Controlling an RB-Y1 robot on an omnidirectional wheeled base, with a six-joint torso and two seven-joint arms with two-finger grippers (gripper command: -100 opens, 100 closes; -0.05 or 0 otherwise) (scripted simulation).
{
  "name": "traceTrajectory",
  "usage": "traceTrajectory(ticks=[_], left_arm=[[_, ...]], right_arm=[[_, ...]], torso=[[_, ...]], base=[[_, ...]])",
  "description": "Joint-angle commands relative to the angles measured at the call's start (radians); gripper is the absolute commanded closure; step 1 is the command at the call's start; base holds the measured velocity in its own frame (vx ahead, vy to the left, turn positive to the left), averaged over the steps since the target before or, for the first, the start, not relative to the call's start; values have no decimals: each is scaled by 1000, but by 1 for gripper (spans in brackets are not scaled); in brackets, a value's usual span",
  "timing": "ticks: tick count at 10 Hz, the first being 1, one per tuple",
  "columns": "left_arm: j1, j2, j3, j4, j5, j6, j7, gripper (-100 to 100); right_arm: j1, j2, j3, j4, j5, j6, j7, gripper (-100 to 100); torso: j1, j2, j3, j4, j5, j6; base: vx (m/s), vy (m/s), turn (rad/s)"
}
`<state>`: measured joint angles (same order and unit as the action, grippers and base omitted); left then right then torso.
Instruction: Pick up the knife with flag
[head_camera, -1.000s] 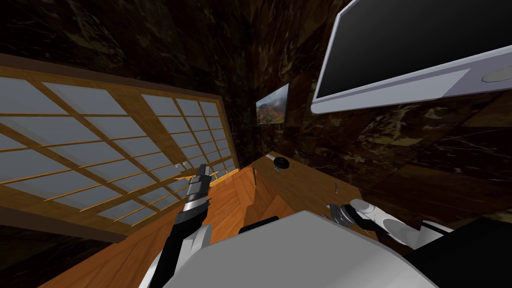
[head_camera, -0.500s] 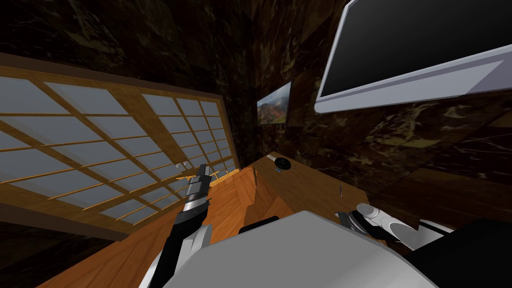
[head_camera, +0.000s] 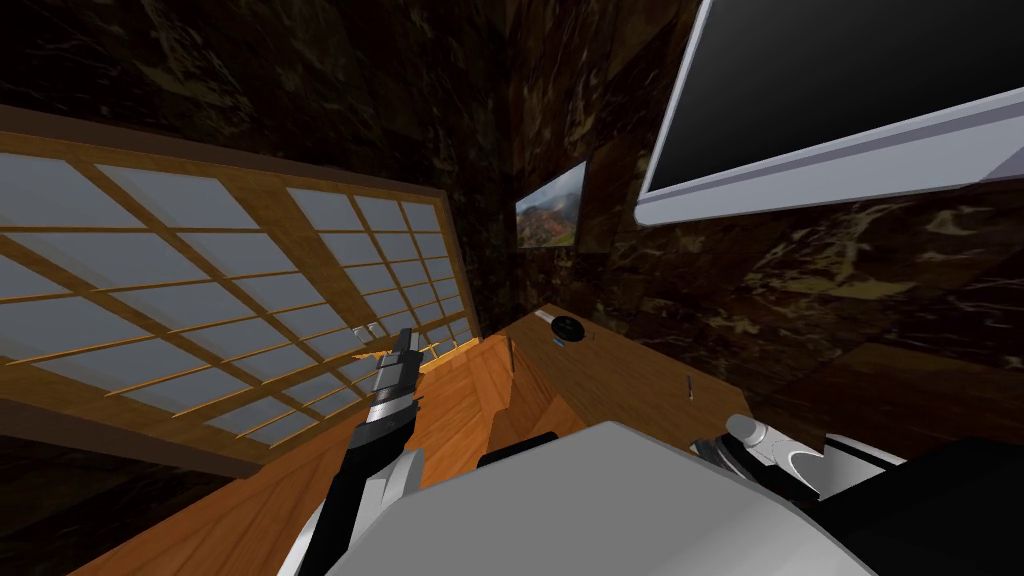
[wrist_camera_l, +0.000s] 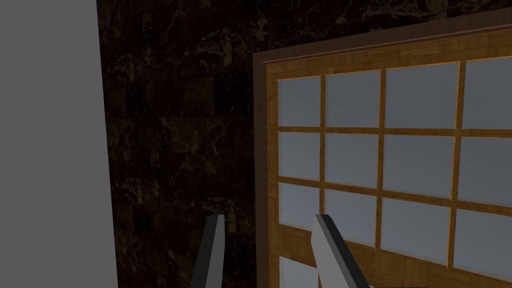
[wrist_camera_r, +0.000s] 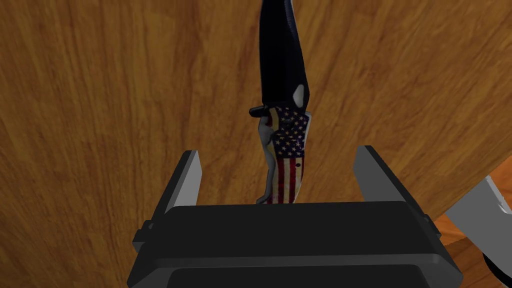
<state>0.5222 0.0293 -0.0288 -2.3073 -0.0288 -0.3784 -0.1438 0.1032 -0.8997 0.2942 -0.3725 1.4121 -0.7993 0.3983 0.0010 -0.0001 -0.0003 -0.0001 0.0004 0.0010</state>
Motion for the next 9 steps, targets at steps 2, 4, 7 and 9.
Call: traceTrajectory(ticks=[2, 4, 7, 9], left_arm=[[0, 0, 0, 0, 0, 0, 0, 0], [0, 0, 0, 0, 0, 0, 0, 0], [0, 0, 0, 0, 0, 0, 0, 0], [0, 0, 0, 0, 0, 0, 0, 0]], right_arm=[[0, 0, 2, 2, 2, -1, -1, 0], [50, 8, 30, -1, -84, 29, -4, -100], [61, 8, 30, -62, -93, 29, -13, -100], [56, 8, 30, -101, -93, 29, -27, -100]], torso=[[0, 1, 0, 0, 0, 0], [-1, 4, 2, 1, 0, -1], [-1, 4, 3, 1, 0, 1], [1, 1, 1, 0, 0, 0]], base=[[8, -2, 4], [-71, -37, 372], [-22, -10, 0], [7, 6, 6]])
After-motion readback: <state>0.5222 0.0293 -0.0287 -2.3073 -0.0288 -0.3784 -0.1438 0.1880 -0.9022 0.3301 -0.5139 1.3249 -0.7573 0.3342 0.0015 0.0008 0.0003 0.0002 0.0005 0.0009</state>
